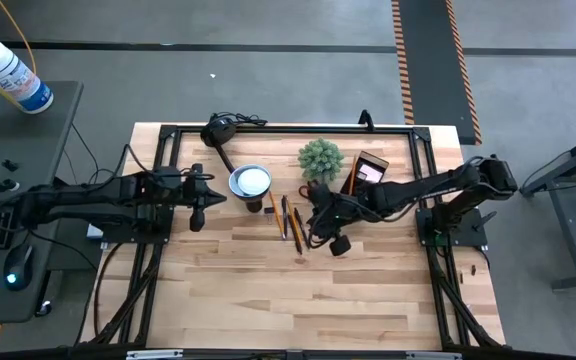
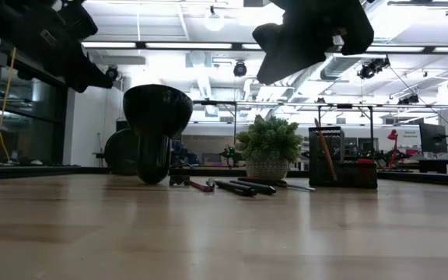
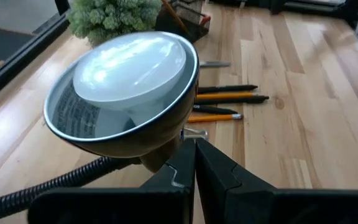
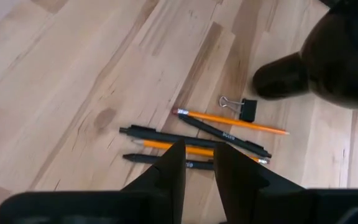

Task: Pick and place office supplies into organizer
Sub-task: Put the black binder clip into the desk organizer

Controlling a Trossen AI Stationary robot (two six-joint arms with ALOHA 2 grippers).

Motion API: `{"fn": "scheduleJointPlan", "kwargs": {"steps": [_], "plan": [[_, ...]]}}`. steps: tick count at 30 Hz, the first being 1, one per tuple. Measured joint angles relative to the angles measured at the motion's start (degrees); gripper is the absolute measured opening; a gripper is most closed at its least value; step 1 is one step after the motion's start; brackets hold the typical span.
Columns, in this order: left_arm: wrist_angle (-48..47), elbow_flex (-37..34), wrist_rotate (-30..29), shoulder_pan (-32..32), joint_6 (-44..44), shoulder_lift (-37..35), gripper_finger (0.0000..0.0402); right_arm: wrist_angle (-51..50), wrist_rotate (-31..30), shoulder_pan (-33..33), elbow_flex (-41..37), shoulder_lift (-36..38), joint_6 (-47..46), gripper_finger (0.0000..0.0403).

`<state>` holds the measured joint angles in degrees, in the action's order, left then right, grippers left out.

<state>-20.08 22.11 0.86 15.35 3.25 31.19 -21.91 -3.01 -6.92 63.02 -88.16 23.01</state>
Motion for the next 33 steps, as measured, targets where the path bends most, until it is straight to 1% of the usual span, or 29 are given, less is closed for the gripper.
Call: {"fn": "scheduleJointPlan", "kwargs": {"steps": [5, 9, 14, 17, 20, 23, 25, 27, 30, 33], "plan": [[4.06, 0.00, -0.10, -0.82, -1.35, 4.95, 0.0000, 1.05, 0.00, 0.17, -1.04, 0.00, 0.12, 0.0075], [8.81, 0.00, -1.01, -5.64, -3.88, 8.21, 0.0000, 0.74, -0.02, 0.17, -1.35, 0.02, 0.09, 0.0075], [13.57, 0.00, -9.30, -14.54, -6.46, 10.12, 0.0000, 0.69, -0.02, 0.17, -1.35, 0.02, 0.03, 0.0074], [16.33, 0.00, -14.95, -20.73, -10.22, 12.03, 0.0000, 0.00, -0.02, 0.17, -1.35, 0.04, 0.00, 0.0074], [19.95, 0.00, -19.52, -26.49, -16.05, 15.90, 0.0000, -0.54, -0.02, 0.20, -1.35, 0.04, -0.01, 0.0074], [23.06, 0.80, -22.84, -30.81, -21.77, 21.44, 0.0000, -1.34, -0.02, 0.20, -1.35, 0.04, -0.07, 0.0074], [22.37, 3.55, -24.96, -32.63, -24.63, 25.84, 0.0001, -1.98, 0.10, 0.15, -1.35, 0.04, -0.37, 0.0074], [19.25, 7.75, -27.35, -33.58, -26.96, 30.18, 0.0001, -2.82, 0.51, 0.15, -1.35, 0.04, -0.83, 0.0074], [10.38, 15.90, -28.91, -33.74, -29.99, 36.97, 0.0001, -4.39, 0.84, 0.15, -1.35, 0.04, -1.39, 0.0074], [-0.56, 24.15, -29.68, -33.44, -32.82, 42.79, 0.0001, -5.65, 1.25, 0.15, -1.33, 0.04, -1.58, 0.0074]]}}
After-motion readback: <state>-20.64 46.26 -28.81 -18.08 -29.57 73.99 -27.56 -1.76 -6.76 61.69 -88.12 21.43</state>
